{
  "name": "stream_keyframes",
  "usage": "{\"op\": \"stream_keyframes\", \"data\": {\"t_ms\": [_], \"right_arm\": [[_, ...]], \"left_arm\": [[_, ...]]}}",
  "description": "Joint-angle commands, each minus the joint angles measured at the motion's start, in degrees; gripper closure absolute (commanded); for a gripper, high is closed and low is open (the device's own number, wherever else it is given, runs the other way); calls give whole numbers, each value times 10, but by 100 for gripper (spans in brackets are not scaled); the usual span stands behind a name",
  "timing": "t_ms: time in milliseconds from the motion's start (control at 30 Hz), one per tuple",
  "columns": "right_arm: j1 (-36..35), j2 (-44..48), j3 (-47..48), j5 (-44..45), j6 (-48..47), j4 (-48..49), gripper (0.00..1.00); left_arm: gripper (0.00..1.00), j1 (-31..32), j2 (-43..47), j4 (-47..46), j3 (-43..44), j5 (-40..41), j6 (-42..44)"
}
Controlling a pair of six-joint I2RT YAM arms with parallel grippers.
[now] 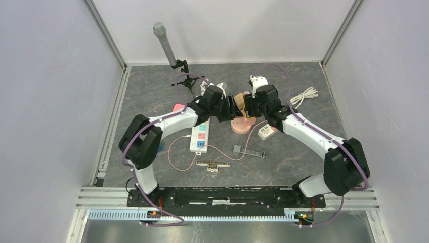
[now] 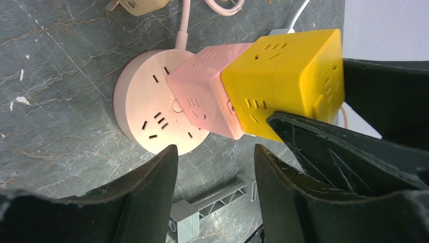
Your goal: Pull the plug off the socket
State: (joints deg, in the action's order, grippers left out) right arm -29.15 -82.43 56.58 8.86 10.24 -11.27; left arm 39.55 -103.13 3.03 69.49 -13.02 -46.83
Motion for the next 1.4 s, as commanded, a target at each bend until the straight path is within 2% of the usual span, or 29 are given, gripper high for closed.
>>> {"op": "stream_keyframes", "data": {"t_ms": [0,167,400,667,767,1067,1167,1367], "right_arm": [[-2,7,5,-11,4,11,51],[-3,18,-14,-22,13,12,69],[-15,35,-29,-38,26,4,82],[-39,32,0,-37,40,-37,100],[-50,30,7,-34,51,-44,100],[-57,54,-7,-49,136,-24,100],[-60,57,-3,-50,167,-25,100],[-99,73,-50,2,197,12,100]], "left_arm": [[37,-2,-21,-28,16,-21,-19],[37,-2,-40,-68,14,-34,-35],[36,-1,-64,-91,18,-35,-52],[54,-1,-58,-75,-24,7,-55],[60,1,-58,-74,-39,16,-55],[63,19,-103,-83,-52,-11,-38],[64,19,-96,-57,-51,5,-28],[65,18,-79,-1,-50,25,-5]]}}
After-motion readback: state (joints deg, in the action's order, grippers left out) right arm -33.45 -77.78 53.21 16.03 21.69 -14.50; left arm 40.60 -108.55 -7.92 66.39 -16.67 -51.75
